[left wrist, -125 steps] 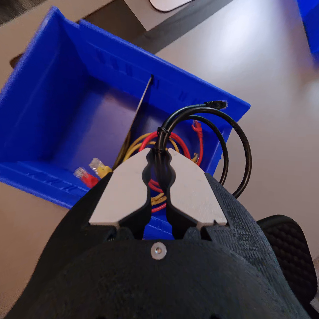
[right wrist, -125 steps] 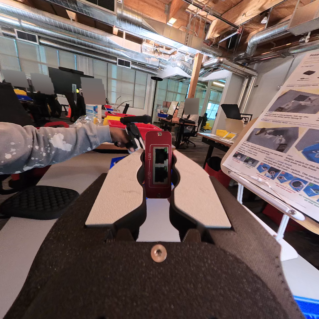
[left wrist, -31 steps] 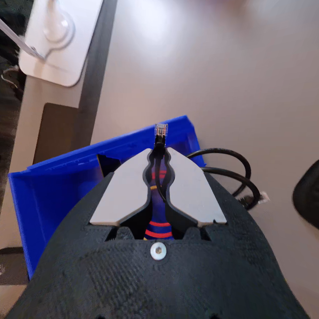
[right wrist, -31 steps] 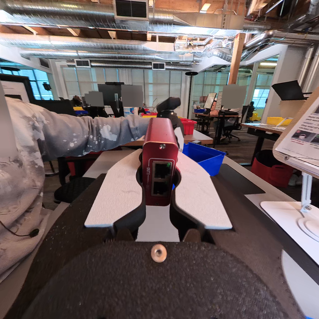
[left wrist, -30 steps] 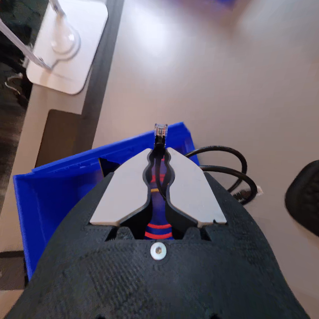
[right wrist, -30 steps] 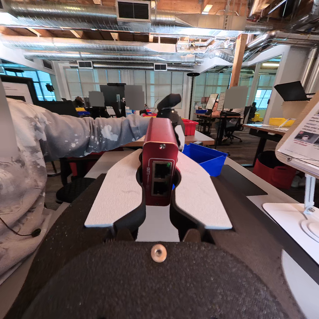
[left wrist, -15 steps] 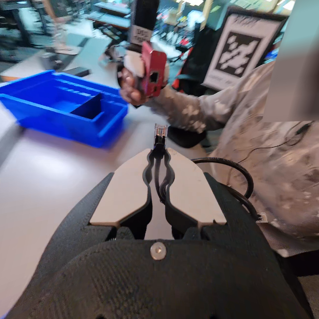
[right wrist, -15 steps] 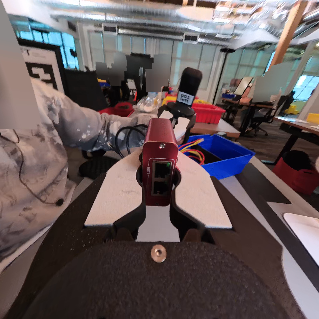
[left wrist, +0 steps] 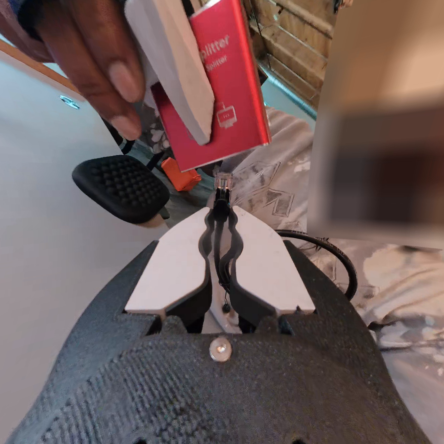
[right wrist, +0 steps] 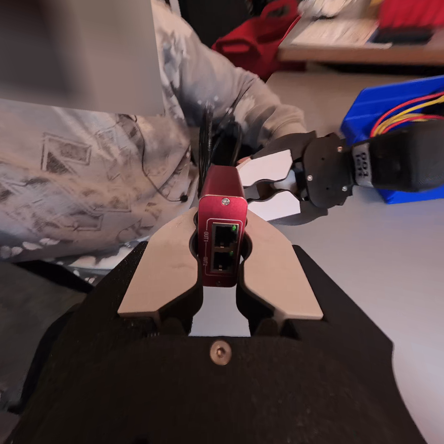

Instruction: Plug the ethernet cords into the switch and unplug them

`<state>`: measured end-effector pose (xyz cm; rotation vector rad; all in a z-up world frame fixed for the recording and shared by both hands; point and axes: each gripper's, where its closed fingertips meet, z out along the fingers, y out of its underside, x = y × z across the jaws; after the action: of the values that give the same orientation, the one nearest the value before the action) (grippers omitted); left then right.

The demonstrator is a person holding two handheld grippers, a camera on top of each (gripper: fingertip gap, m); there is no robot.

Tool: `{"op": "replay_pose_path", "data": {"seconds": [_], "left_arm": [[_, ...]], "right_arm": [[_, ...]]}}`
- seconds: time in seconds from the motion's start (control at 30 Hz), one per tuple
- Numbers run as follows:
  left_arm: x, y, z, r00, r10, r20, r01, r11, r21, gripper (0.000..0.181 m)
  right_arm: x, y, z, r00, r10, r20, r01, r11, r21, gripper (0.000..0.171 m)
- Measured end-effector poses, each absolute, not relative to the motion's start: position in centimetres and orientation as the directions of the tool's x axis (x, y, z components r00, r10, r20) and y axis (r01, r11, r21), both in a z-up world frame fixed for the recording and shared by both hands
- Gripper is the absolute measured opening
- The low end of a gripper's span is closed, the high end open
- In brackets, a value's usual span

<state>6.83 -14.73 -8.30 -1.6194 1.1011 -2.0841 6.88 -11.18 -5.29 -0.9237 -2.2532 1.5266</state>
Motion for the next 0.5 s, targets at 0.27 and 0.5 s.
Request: {"op": "replay_pose_path", "data": {"seconds": [0.27, 0.5], "left_arm": [[6.5, -15.6, -10.2, -0.319, -0.539, 0.779, -0.293, -0.726, -0.622, 0.011], [6.5, -15.7, -10.6, -0.348, -0.45, 0.823, -0.308, -0.774, -0.554, 0.012]], "right_arm": [[6.4, -12.3, -7.8, -0.809, 0.559, -0.181, 0.416, 0.326, -0.849, 0.028], [6.7, -13.2, -8.1, -0.844, 0.51, -0.167, 0.407, 0.405, -0.819, 0.028]]}}
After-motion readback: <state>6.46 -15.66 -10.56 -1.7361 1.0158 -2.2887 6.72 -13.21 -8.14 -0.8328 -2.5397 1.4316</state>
